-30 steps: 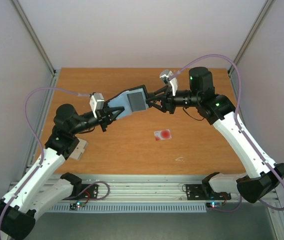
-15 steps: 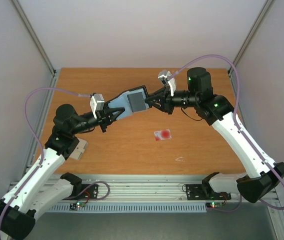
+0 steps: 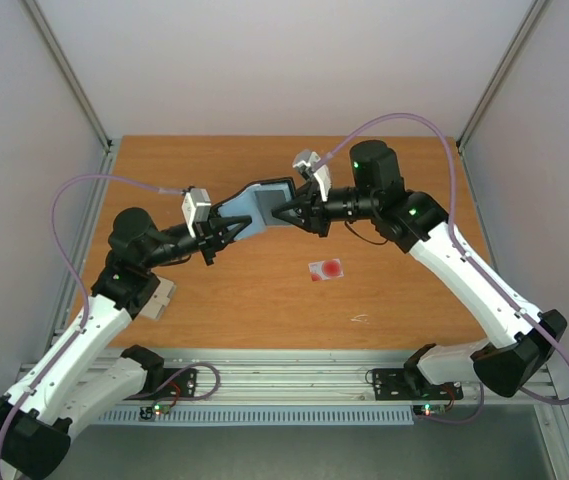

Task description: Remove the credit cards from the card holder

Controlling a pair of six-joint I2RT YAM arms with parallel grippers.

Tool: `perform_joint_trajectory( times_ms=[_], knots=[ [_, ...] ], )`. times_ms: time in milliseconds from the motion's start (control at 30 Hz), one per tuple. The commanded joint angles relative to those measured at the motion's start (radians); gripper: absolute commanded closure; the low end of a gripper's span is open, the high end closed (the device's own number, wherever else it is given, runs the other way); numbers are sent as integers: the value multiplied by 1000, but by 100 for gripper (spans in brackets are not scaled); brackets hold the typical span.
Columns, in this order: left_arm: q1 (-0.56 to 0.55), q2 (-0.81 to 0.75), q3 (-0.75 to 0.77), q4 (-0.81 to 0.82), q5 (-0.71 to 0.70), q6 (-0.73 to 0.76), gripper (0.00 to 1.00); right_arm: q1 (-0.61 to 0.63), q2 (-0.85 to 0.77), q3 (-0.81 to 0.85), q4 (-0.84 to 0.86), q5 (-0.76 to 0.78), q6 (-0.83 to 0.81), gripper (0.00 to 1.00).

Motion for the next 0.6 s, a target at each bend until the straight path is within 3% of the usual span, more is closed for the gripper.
perform_joint_trajectory(
  times_ms=[0, 233, 367, 567],
  knots=[
    [-8, 0, 5, 83, 20, 15, 100, 18, 10, 23, 41, -34, -11, 81],
    [-8, -2, 0, 80, 2, 12, 100, -54, -20, 34, 1, -181, -6, 56],
    [-8, -1, -3, 85, 9, 17, 100, -93, -7, 76, -105, -155, -30, 56],
    [-8, -2, -8, 83, 10, 17, 100, -155, -23, 86, -118, -155, -5, 64]
  ],
)
